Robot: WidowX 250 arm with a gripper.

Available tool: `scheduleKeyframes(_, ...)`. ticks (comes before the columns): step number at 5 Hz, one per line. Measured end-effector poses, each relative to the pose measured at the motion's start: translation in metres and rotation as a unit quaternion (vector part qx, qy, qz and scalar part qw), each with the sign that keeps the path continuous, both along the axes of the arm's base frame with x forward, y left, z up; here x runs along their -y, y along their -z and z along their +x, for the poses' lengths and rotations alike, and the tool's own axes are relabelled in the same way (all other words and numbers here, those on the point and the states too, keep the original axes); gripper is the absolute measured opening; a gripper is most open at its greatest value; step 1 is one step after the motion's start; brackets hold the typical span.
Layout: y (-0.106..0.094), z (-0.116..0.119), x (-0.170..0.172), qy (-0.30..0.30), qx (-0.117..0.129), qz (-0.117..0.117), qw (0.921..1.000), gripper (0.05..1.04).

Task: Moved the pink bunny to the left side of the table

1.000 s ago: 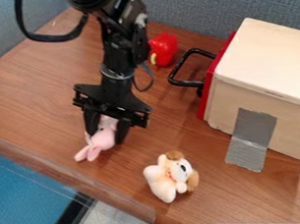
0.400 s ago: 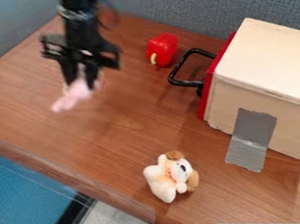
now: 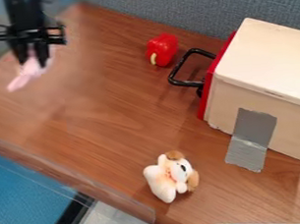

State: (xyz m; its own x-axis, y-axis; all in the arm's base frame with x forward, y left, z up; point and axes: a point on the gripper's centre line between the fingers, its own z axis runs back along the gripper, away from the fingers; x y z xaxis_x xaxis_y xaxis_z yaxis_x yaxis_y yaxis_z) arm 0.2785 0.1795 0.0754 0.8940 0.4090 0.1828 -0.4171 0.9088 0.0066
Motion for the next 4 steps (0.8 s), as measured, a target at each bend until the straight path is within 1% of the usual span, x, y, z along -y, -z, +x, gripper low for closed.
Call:
scheduleKeyframes(1, 0.014, -0.006, -0.019, 0.006, 0.018, 0.001, 0.9998, 0.324)
scheduleKeyframes(2, 0.039, -0.012, -0.027, 0.011, 0.002, -0.025, 0.9996, 0.324)
scheduleKeyframes(3, 0.042, -0.012, -0.027, 0.022, 0.001, -0.025, 0.9994, 0.389)
scheduleKeyframes(4, 0.042, -0.012, -0.021, 0.051, -0.012, -0.023, 0.9984, 0.699)
